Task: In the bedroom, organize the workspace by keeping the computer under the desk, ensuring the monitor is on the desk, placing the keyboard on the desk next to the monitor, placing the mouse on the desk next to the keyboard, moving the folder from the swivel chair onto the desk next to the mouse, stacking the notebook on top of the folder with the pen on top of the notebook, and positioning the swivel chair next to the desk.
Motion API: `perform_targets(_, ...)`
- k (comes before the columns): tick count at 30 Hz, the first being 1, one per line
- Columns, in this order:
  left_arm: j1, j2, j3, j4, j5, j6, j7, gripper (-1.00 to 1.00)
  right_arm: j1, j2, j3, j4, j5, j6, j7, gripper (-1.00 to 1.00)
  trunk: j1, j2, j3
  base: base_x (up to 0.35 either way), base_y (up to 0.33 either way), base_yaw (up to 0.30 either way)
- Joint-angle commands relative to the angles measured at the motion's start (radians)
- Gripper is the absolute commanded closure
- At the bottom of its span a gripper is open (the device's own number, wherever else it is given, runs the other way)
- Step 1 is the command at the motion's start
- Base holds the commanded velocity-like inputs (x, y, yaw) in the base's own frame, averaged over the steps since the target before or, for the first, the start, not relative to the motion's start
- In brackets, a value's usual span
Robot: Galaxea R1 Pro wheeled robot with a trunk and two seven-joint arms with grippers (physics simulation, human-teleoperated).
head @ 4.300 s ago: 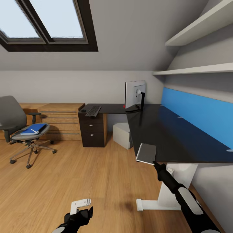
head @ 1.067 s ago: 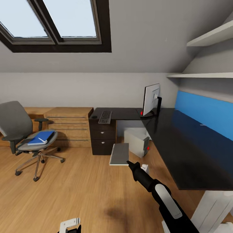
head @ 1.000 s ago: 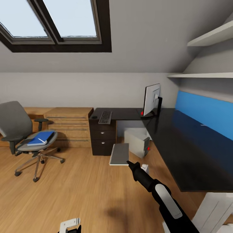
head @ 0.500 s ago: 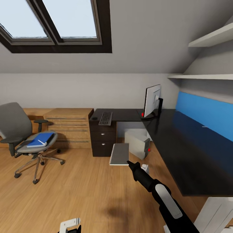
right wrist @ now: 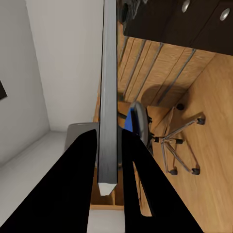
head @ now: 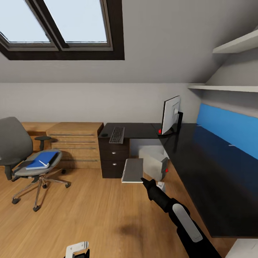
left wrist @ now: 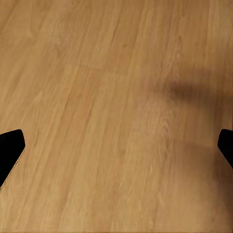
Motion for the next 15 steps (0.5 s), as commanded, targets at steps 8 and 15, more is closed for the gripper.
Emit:
perform_targets(8, 0.0, 0.0, -0.001, -0.002, 0.011, 0.003, 0.008, -1.0, 0.0, -0.039, 0.0, -0.002, -0.004, 0.004, 0.119, 1.0, -0.03, 0.056, 0.024, 0.33, 0.103, 0.0)
perform_targets(15, 0.0, 0.0, -0.001, -0.002, 0.012, 0.003, 0.007, -1.0, 0.0, -0.046, 0.001, -0.002, -0.004, 0.004, 0.136, 1.0, -0.057, 0.105, 0.046, 0.33, 0.122, 0.0)
